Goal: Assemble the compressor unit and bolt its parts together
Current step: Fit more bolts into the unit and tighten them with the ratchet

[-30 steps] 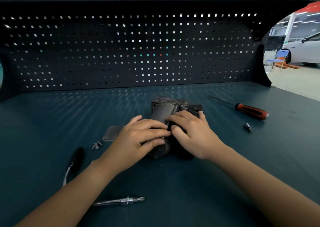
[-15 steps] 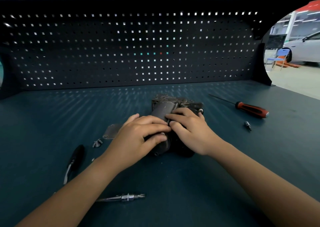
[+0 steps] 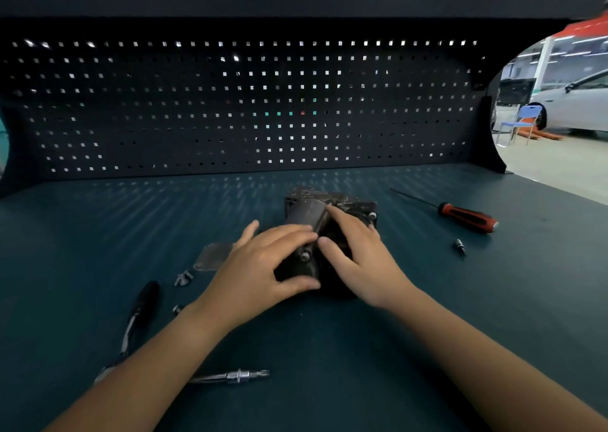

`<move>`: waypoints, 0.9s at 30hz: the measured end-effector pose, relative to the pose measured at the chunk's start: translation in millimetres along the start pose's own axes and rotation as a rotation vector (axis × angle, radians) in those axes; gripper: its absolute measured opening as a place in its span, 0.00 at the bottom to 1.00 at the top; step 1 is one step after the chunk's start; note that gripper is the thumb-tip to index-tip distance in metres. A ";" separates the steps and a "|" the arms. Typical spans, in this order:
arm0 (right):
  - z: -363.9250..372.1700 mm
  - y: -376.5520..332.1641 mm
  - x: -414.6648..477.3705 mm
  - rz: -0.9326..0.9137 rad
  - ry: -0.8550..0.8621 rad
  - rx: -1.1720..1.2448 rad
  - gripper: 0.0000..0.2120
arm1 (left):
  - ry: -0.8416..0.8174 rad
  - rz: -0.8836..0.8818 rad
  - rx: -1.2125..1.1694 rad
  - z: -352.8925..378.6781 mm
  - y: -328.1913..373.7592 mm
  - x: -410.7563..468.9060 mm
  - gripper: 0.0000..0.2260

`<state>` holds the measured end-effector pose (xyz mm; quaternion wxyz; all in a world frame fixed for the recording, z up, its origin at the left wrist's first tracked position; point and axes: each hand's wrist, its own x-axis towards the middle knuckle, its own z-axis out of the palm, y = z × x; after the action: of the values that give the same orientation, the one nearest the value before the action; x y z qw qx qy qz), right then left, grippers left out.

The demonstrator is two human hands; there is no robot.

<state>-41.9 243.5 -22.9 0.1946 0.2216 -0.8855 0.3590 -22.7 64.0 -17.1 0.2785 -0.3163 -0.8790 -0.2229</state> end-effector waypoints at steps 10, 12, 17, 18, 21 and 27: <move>-15.6 -3.3 -8.5 -0.098 0.306 -0.002 0.23 | 0.035 -0.905 0.455 -98.8 -79.1 -60.0 0.15; -18.9 -8.5 -8.8 -0.165 0.415 -0.004 0.20 | -0.184 -1.010 0.476 -95.7 -79.7 -84.5 0.18; -22.4 -24.9 -19.3 -0.400 0.572 -0.032 0.11 | -0.378 -1.032 0.395 -81.3 -67.7 -93.5 0.14; -21.5 -28.2 -23.2 -0.416 0.530 -0.015 0.11 | -0.346 -1.032 0.347 -80.9 -64.9 -90.9 0.13; -9.4 -39.1 -38.2 -0.223 0.185 0.009 0.14 | -0.049 -1.070 -0.140 -78.1 -52.2 -89.5 0.09; 19.3 -62.3 -54.8 0.234 -0.515 0.331 0.23 | 0.582 -0.963 -0.643 -80.4 -17.5 -77.7 0.08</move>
<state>33.0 203.3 -29.1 -0.1169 0.2304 -0.8548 0.4501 43.5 -27.5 -10.0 0.2655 0.1193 -0.7006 -0.6515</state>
